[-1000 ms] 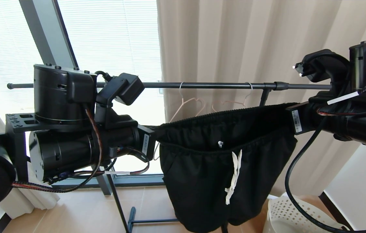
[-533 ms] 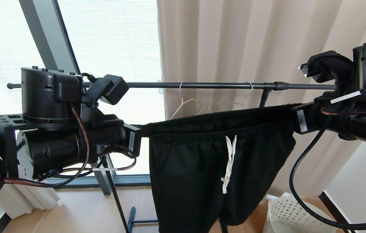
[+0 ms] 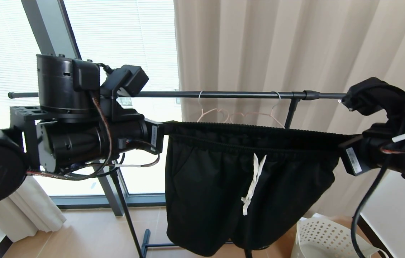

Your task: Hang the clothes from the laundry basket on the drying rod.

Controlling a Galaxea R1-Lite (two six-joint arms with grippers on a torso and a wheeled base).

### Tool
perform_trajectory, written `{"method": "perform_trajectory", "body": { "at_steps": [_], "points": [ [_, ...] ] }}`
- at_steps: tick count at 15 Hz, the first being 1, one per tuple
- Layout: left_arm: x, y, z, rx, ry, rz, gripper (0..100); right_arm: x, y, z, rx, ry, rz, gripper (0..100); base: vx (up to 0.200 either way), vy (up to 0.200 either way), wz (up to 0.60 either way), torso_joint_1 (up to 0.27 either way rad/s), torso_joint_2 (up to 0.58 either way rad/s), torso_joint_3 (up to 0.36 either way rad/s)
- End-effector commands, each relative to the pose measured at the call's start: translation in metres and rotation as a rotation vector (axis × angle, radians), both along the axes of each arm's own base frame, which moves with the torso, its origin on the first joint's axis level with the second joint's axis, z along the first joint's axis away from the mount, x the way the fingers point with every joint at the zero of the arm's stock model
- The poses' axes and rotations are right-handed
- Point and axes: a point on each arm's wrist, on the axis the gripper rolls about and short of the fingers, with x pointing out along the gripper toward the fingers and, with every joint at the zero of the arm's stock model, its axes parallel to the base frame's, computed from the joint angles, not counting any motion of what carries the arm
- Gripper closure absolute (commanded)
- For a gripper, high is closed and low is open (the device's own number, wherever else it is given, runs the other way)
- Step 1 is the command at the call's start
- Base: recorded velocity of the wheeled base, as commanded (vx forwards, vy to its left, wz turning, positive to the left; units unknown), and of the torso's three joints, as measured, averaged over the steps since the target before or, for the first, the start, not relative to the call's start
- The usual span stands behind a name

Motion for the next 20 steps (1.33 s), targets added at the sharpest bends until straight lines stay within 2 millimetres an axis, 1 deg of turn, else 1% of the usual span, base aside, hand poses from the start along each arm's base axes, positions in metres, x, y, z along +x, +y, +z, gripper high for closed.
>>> {"method": "perform_trajectory", "body": {
  "at_steps": [1, 2, 4, 6, 8, 9, 10, 11, 12, 13, 14, 15, 17, 19, 20],
  "points": [
    [0.032, -0.026, 0.002, -0.021, -0.015, -0.039, 100, -0.037, -0.009, 0.005, 0.007, 0.033, 0.094, 100, 0.000, 0.000, 0.00, 0.000, 0.00, 0.000],
    [0.040, -0.033, 0.005, -0.037, -0.024, -0.068, 100, -0.049, -0.008, 0.005, 0.017, 0.058, 0.160, 100, 0.000, 0.000, 0.00, 0.000, 0.00, 0.000],
    [0.049, -0.049, 0.011, -0.064, -0.045, -0.126, 100, -0.063, -0.001, -0.002, 0.018, 0.094, 0.257, 100, 0.000, 0.000, 0.00, 0.000, 0.00, 0.000],
    [0.063, -0.068, 0.020, -0.092, -0.091, -0.153, 100, -0.077, 0.020, -0.010, 0.067, 0.133, 0.357, 100, 0.000, 0.000, 0.00, 0.000, 0.00, 0.000],
    [0.071, -0.080, 0.028, -0.112, -0.123, -0.167, 100, -0.081, 0.038, -0.015, 0.100, 0.170, 0.405, 100, 0.000, 0.000, 0.00, 0.000, 0.00, 0.000],
    [0.076, -0.088, 0.032, -0.125, -0.144, -0.175, 100, -0.084, 0.054, -0.021, 0.123, 0.201, 0.435, 100, 0.000, 0.000, 0.00, 0.000, 0.00, 0.000],
    [0.078, -0.093, 0.031, -0.129, -0.147, -0.181, 100, -0.086, 0.068, -0.022, 0.154, 0.216, 0.452, 100, 0.000, 0.000, 0.00, 0.000, 0.00, 0.000],
    [0.079, -0.094, 0.030, -0.127, -0.146, -0.183, 100, -0.086, 0.070, -0.022, 0.161, 0.217, 0.456, 100, 0.000, 0.000, 0.00, 0.000, 0.00, 0.000],
    [0.082, -0.102, 0.026, -0.128, -0.142, -0.195, 100, -0.086, 0.104, -0.025, 0.245, 0.231, 0.479, 100, 0.000, 0.000, 0.00, 0.000, 0.00, 0.000],
    [0.080, -0.107, 0.028, -0.133, -0.148, -0.207, 100, -0.086, 0.119, -0.024, 0.280, 0.231, 0.489, 100, 0.000, 0.000, 0.00, 0.000, 0.00, 0.000],
    [0.080, -0.107, 0.028, -0.133, -0.148, -0.207, 100, -0.085, 0.120, -0.024, 0.282, 0.230, 0.489, 100, 0.000, 0.000, 0.00, 0.000, 0.00, 0.000],
    [0.074, -0.112, 0.032, -0.127, -0.135, -0.225, 100, -0.077, 0.140, -0.018, 0.365, 0.221, 0.465, 100, 0.000, 0.000, 0.00, 0.000, 0.00, 0.000],
    [0.072, -0.113, 0.033, -0.123, -0.128, -0.230, 100, -0.073, 0.149, -0.012, 0.471, 0.203, 0.434, 100, 0.000, 0.000, 0.00, 0.000, 0.00, 0.000],
    [0.067, -0.110, 0.037, -0.122, -0.129, -0.231, 100, -0.072, 0.150, -0.006, 0.569, 0.188, 0.406, 100, 0.000, 0.000, 0.00, 0.000, 0.00, 0.000],
    [0.067, -0.109, 0.038, -0.121, -0.127, -0.230, 100, -0.072, 0.149, -0.007, 0.575, 0.189, 0.395, 100, 0.000, 0.000, 0.00, 0.000, 0.00, 0.000]
  ]
}}
